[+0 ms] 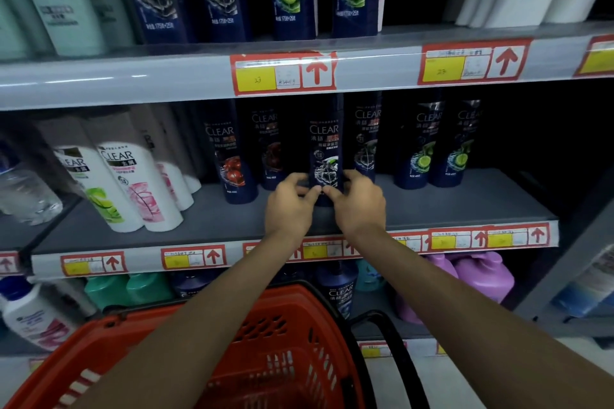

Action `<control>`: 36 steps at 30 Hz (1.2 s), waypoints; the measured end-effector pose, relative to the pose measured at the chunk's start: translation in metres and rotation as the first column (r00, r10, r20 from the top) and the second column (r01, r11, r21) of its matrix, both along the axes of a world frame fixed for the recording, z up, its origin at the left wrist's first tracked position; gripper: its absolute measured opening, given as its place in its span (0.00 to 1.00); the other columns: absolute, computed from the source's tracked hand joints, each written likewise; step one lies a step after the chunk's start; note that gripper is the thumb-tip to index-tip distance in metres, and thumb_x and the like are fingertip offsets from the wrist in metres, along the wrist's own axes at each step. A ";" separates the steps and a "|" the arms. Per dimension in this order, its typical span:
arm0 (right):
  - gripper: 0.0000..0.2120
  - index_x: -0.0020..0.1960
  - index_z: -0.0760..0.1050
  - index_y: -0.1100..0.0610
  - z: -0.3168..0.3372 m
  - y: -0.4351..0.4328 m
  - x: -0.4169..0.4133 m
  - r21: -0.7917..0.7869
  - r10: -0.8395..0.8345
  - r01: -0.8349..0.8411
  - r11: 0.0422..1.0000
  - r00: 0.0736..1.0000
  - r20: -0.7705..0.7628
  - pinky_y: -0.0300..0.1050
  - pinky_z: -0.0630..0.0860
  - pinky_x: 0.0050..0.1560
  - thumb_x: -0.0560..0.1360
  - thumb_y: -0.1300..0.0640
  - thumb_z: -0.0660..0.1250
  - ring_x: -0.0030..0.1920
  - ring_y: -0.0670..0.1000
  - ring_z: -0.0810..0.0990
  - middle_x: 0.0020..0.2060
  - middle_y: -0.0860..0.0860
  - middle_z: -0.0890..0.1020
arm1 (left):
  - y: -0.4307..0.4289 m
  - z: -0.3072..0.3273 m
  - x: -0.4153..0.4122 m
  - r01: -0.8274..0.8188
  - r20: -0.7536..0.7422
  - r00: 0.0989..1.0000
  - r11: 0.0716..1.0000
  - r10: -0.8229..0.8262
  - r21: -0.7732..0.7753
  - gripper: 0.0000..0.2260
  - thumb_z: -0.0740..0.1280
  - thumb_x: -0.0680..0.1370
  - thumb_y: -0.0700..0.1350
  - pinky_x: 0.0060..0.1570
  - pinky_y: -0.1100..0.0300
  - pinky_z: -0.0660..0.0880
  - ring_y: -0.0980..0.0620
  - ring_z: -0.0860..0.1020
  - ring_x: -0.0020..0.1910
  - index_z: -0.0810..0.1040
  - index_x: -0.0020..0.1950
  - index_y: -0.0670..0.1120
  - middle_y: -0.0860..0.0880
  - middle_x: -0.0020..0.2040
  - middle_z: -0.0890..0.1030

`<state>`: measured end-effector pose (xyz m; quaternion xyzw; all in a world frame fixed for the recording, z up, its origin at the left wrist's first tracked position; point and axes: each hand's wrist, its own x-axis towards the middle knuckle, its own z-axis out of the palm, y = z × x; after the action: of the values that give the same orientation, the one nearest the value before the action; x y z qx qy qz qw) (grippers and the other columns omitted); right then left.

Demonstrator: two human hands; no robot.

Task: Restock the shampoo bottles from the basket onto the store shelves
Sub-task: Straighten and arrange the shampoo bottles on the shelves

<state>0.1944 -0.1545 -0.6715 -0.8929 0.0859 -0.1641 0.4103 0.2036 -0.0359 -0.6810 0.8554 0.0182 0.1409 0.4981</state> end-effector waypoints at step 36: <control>0.68 0.83 0.38 0.45 0.092 0.039 -0.186 -0.492 0.333 -0.490 0.719 0.865 -0.375 0.69 0.40 0.78 0.58 0.20 0.71 0.80 0.65 0.32 0.82 0.57 0.36 | 0.245 0.102 -0.264 0.064 -0.206 0.952 0.510 0.227 0.858 0.45 0.51 0.72 0.80 0.77 0.33 0.54 0.43 0.48 0.83 0.46 0.83 0.62 0.49 0.85 0.49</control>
<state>0.0083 -0.1159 -0.5791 -0.9835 -0.1168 0.0325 0.1341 -0.0600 0.2092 -0.5791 0.9978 0.0604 0.0269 -0.0046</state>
